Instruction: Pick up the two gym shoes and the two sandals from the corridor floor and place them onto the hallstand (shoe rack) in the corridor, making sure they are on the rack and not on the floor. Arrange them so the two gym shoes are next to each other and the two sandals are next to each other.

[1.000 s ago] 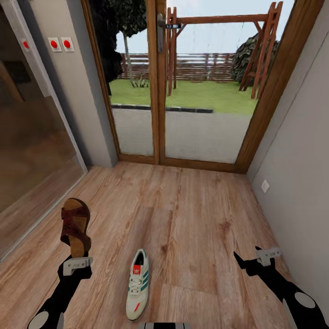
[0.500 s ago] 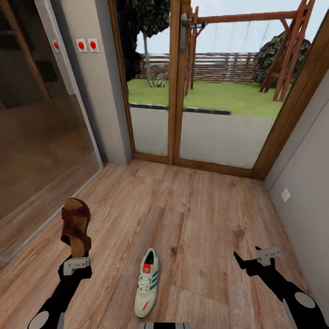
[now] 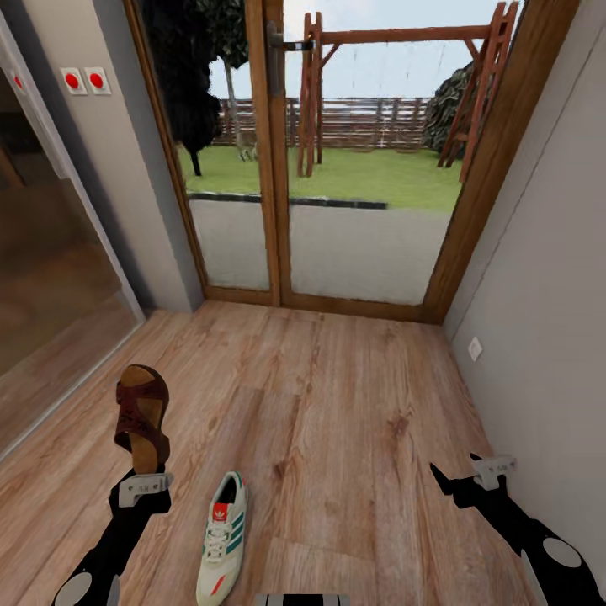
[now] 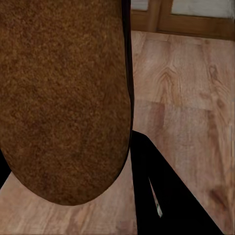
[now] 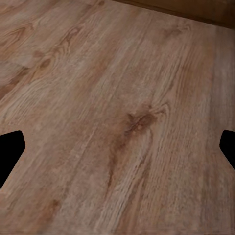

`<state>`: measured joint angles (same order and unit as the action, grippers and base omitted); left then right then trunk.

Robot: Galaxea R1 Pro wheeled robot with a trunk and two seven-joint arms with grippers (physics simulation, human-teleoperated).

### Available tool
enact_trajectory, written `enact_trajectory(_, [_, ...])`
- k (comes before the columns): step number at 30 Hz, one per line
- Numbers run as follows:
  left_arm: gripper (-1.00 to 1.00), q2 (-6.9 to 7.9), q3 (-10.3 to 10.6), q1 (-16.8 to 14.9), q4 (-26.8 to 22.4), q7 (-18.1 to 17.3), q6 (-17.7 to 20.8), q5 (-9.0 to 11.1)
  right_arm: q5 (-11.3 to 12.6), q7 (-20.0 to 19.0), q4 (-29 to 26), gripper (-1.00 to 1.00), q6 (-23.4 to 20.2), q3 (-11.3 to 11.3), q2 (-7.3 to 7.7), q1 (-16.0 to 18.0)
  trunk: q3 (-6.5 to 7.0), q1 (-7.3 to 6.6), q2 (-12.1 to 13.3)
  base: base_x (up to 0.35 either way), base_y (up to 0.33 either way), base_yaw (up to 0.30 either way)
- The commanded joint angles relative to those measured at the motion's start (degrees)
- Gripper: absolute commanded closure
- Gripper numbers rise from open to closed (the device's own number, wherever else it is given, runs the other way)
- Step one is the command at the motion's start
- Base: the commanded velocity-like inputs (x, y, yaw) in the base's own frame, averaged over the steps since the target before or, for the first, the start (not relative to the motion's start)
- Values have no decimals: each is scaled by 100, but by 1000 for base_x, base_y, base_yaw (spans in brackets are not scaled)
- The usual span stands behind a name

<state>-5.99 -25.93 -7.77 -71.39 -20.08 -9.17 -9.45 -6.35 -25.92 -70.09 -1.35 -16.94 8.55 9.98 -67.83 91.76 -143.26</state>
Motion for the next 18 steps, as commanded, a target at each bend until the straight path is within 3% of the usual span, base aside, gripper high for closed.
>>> enact_trajectory(1, [100,-8,-35,-5,-6,-40,-32,-73,-50,-35,-5,-100,-14,-11,-3,4,-4,-1,-2,1,-272,-266])
enact_trajectory(8, [100,-7,-52,-4,-6,-40,-36,-57,-50,-35,-13,-100,-14,-11,-3,4,-4,-1,-2,0,-258,-267])
enact_trajectory(18, [100,-6,-68,-2,-6,-40,-33,-39,-50,-35,-6,-100,-14,-11,-3,4,-4,-1,-2,0,-20,-267])
